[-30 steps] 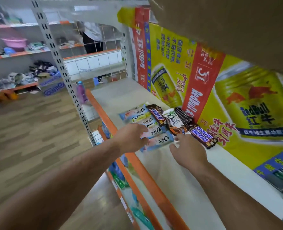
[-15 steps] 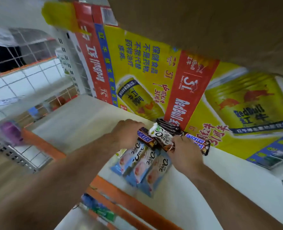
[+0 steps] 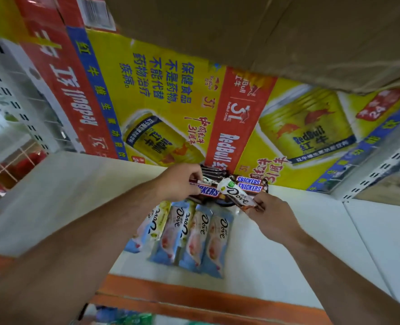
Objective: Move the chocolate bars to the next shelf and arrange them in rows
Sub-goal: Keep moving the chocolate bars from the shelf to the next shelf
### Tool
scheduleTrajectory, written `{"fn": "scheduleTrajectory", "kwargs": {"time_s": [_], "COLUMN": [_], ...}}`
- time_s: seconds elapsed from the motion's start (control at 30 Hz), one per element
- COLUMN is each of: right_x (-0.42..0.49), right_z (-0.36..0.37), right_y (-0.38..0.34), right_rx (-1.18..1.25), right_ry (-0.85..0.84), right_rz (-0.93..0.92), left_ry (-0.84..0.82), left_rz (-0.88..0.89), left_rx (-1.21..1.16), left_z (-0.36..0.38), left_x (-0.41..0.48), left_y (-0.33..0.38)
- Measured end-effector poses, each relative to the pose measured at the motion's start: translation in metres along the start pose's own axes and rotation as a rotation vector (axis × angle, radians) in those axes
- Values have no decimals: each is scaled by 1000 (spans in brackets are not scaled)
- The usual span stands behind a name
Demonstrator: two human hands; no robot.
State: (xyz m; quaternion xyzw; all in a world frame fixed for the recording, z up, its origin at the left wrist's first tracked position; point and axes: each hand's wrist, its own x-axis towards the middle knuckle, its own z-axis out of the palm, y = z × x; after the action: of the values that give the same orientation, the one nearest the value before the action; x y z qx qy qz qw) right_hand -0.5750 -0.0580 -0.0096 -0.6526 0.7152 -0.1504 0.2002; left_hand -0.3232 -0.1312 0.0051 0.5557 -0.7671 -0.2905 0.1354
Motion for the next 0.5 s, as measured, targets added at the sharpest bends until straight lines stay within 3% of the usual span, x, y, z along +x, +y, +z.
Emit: {"fn": "scheduleTrajectory", "kwargs": {"time_s": [0.17, 0.5], "right_x": [-36, -122], "right_z": [-31, -83], "right_y": [39, 146], "right_rx": [105, 350], "right_ry": [22, 30], "right_rz": [90, 167], "left_ry": [6, -135], "left_rz": [34, 102], "left_rx": [-180, -287], "left_z": [26, 104], "left_x": [16, 2], "left_y": [46, 160]}}
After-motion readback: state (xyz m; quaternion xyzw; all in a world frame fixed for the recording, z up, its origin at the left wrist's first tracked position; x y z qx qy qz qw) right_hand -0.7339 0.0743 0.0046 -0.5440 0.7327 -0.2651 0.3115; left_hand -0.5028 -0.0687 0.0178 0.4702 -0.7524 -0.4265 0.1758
